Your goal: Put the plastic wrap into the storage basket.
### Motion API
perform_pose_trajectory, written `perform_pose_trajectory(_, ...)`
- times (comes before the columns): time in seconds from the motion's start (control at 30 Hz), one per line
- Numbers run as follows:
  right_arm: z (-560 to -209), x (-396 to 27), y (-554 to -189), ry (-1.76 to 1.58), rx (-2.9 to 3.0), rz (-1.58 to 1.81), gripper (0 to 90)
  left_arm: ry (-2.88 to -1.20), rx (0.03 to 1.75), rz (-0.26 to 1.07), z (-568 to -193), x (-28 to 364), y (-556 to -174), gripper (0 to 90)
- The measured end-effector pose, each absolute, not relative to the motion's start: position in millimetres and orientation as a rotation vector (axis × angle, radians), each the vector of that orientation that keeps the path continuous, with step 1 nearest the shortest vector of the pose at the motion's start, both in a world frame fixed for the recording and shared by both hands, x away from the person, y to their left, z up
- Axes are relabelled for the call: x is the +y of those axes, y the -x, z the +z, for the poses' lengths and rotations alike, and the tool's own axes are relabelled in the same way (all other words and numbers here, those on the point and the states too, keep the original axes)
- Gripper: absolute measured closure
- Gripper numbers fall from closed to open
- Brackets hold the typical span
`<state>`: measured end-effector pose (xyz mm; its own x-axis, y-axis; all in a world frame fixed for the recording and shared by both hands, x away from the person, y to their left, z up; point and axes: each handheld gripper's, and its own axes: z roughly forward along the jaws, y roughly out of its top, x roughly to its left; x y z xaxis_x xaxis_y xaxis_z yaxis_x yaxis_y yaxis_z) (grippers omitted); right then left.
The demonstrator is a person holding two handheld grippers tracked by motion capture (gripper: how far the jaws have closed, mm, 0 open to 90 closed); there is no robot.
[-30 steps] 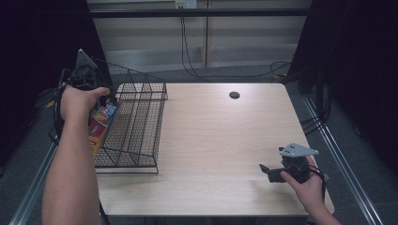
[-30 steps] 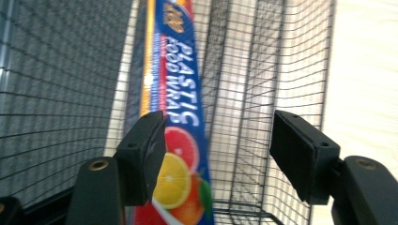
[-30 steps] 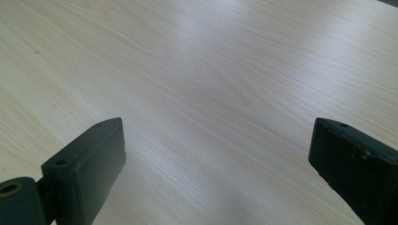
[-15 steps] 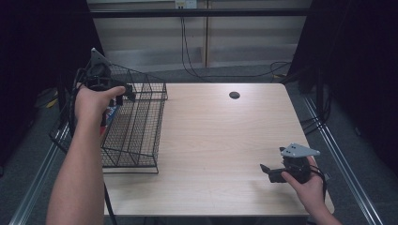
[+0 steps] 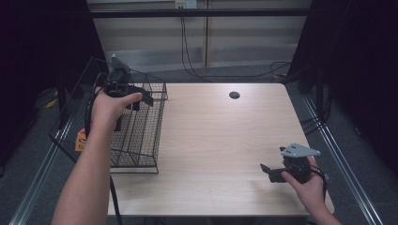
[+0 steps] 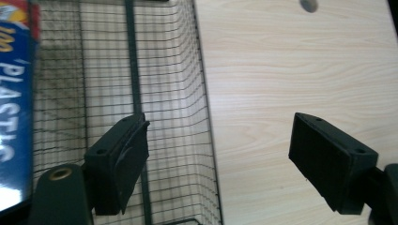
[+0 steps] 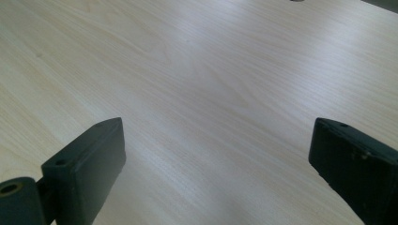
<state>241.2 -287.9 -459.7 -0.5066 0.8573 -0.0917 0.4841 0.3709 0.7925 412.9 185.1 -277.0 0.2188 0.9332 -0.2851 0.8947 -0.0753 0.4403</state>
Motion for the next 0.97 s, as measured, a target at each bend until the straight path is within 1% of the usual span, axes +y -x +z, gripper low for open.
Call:
perform_pose_trajectory(0.23,-459.4,-287.8,-240.7,-1.153,2.138,0.994,4.0,-2.0,1.592,0.082,-286.9,167.4,-408.0,18.4)
perform_pose_trajectory(0.73,-460.1,-287.6,-240.9,-1.158,2.146,0.992,3.9,-2.033,1.482,0.07,-308.4,137.4,-400.0,17.1)
perform_pose_trajectory(0.97,-460.6,-288.0,-241.3,-1.148,2.157,0.995,3.8,-2.065,1.419,0.061,-316.3,124.7,-397.7,13.2)
